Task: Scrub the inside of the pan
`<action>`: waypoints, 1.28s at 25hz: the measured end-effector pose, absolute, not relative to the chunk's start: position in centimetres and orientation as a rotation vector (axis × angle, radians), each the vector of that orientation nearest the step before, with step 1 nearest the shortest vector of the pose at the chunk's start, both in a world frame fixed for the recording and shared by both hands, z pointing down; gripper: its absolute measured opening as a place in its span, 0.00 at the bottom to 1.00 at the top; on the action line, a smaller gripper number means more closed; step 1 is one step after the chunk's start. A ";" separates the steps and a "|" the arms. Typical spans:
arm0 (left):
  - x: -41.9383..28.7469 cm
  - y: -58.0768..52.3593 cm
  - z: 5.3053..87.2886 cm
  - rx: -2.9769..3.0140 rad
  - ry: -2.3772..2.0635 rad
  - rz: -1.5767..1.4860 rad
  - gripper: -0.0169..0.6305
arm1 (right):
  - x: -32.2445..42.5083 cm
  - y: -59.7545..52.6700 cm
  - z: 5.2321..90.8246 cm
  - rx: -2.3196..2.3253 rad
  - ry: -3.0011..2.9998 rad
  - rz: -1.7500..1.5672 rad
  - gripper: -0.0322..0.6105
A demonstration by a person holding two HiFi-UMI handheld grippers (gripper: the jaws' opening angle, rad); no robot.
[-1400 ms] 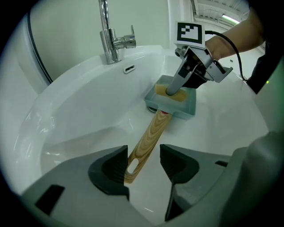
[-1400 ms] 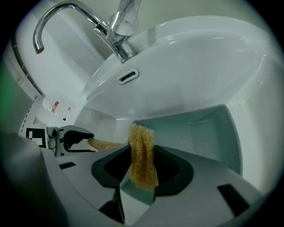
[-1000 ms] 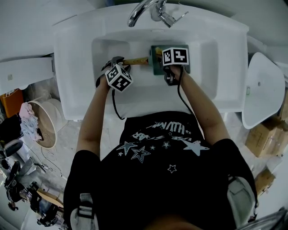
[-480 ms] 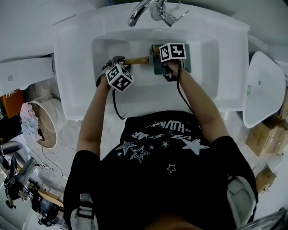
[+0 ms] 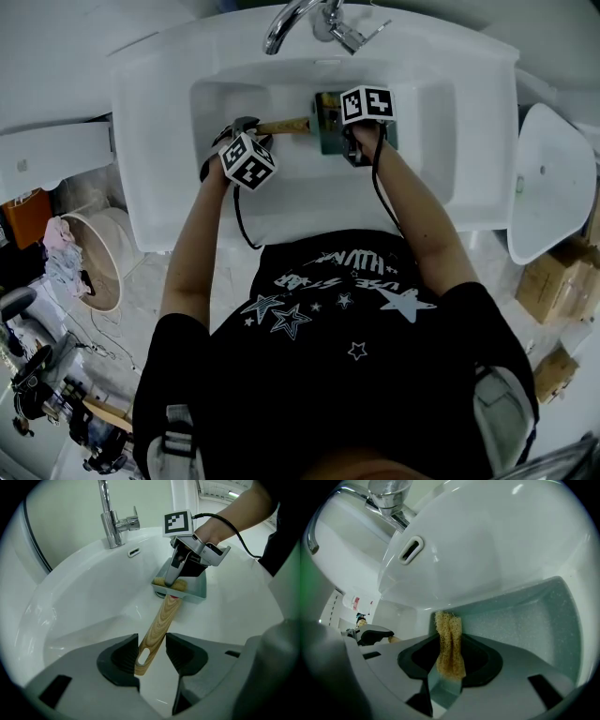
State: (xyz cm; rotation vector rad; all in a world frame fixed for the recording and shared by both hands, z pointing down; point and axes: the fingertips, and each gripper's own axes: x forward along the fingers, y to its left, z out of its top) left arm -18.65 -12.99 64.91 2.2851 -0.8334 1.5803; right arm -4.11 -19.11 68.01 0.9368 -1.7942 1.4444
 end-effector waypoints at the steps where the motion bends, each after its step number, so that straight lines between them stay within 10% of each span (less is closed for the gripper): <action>1: -18.7 -13.0 64.9 2.284 -0.836 1.580 0.32 | -3.8 -19.1 68.0 0.944 -1.790 1.442 0.27; 32: -18.4 -12.9 64.9 2.256 -0.866 1.598 0.32 | 7.4 -20.2 67.5 1.299 -1.518 1.222 0.28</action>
